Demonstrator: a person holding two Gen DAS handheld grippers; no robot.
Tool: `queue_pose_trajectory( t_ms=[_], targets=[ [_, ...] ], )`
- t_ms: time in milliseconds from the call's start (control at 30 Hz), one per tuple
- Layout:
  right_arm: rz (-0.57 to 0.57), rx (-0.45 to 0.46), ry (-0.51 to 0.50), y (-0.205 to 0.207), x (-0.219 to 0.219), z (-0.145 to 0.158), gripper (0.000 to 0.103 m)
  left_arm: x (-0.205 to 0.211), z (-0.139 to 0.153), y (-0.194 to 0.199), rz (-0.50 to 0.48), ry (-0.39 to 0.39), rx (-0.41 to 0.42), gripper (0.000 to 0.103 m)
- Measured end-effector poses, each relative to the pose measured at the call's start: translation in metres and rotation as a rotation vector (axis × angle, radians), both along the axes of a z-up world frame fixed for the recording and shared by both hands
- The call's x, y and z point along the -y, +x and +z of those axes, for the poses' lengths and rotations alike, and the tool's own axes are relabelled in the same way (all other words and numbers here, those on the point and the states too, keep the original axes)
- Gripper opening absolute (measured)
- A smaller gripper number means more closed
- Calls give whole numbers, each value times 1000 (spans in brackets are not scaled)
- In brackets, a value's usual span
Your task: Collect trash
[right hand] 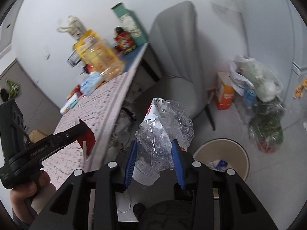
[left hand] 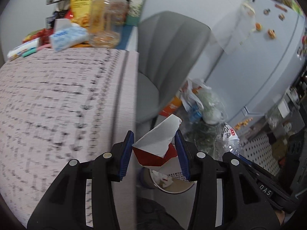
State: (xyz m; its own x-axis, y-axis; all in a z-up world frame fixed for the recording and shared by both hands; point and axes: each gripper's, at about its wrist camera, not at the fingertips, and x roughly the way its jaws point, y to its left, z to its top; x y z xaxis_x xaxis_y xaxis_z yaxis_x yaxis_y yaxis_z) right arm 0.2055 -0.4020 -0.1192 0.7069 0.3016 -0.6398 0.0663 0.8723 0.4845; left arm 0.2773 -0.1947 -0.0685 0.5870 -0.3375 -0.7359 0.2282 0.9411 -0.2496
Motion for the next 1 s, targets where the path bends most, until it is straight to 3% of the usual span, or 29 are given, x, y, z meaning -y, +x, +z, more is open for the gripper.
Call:
queue_pose_trajectory(
  t_ms=[533,567,600,700,1000],
  targets=[
    [-193,-87,38,-18,109,-62,36,133,-73,27,-194,34,-170,45],
    [-200,-90,40,-19,113,-64,36,139,-75,28,-203,25,-176,50],
    [-211,-95,43,-21,118,-67,36,143,-77,29,-215,7,-185,67],
    [-229,-99,49,-25,130,-73,36,146,-74,28,-215,-32,-162,89],
    [-199,-108,60,-21,120,-80,37,113,-61,29,-152,-42,-134,95]
  ],
)
